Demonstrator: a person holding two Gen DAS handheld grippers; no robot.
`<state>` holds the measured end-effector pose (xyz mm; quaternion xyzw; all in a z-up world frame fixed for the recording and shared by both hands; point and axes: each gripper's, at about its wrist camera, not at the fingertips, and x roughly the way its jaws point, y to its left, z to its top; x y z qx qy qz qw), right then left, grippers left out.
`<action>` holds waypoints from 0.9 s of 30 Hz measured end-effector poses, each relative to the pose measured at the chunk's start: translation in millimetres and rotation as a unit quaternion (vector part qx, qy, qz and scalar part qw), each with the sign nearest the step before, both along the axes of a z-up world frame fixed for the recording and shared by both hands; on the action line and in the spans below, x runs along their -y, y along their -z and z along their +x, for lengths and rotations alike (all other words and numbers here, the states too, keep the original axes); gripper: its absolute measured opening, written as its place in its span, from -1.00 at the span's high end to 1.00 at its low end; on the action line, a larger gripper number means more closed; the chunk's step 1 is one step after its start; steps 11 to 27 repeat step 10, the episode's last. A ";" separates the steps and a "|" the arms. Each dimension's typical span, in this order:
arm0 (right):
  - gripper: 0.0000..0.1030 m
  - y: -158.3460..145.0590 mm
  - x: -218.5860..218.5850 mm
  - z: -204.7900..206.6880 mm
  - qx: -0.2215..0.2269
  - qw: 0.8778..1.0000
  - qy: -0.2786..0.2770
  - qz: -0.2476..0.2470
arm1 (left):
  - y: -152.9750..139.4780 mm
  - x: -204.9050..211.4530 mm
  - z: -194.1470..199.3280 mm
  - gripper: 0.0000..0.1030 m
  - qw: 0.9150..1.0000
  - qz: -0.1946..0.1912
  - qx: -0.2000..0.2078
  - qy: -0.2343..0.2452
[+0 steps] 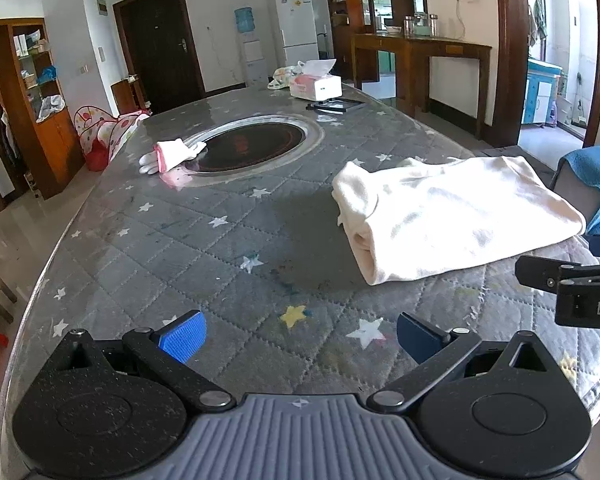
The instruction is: Fold clothes
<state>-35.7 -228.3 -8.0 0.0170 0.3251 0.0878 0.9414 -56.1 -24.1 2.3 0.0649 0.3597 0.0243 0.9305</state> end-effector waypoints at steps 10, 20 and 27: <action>-1.00 1.8 0.9 -4.9 0.001 1.000 0.000 0.003 | 1.8 6.6 -3.5 -1.00 1.000 -0.002 -0.001 0.006; -1.00 1.8 0.9 -4.9 0.001 1.000 0.000 0.003 | 1.8 6.6 -3.5 -1.00 1.000 -0.002 -0.001 0.006; -1.00 1.8 0.9 -4.9 0.001 1.000 0.000 0.003 | 1.8 6.6 -3.5 -1.00 1.000 -0.002 -0.001 0.006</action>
